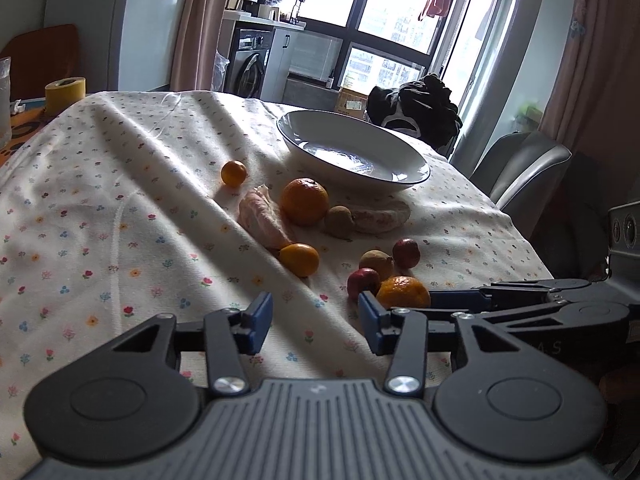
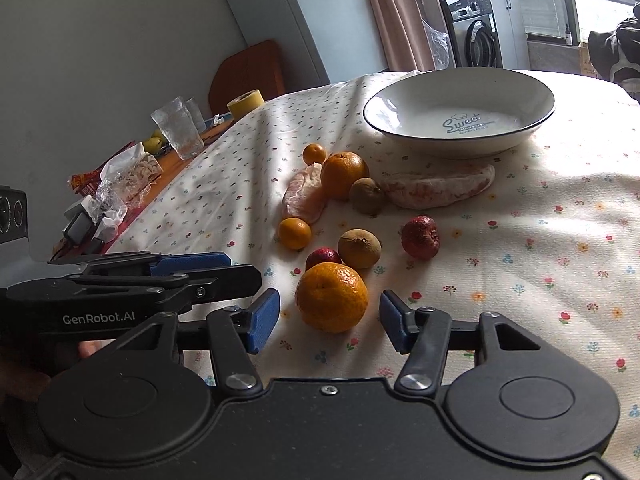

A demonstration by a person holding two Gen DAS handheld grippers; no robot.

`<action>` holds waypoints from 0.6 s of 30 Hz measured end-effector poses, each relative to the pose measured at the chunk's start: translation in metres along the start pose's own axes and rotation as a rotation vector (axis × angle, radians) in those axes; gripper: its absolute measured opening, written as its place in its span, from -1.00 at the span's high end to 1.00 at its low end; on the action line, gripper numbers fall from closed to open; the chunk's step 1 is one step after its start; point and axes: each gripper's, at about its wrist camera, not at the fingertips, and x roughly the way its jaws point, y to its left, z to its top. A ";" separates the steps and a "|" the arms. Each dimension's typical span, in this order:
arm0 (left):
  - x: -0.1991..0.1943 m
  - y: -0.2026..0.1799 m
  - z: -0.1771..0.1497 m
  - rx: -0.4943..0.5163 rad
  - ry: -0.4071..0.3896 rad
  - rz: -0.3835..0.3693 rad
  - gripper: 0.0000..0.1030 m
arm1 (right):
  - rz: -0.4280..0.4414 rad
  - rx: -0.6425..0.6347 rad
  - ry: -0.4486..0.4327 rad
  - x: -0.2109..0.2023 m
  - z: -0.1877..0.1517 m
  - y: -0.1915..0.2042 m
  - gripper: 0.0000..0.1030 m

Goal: Organize fruits
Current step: 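Close the right tool on the large mandarin while the left tool moves toward a red plum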

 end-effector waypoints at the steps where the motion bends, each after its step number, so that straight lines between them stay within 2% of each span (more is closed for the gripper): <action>1: 0.001 -0.001 0.001 0.002 0.002 0.000 0.11 | -0.001 0.001 0.006 0.001 0.000 -0.001 0.26; 4: 0.006 -0.003 0.003 0.008 0.006 -0.002 0.11 | 0.015 0.012 0.000 -0.001 0.000 -0.006 0.27; 18: 0.030 -0.026 0.009 0.071 0.021 -0.027 0.12 | -0.021 0.026 -0.036 -0.018 0.000 -0.022 0.28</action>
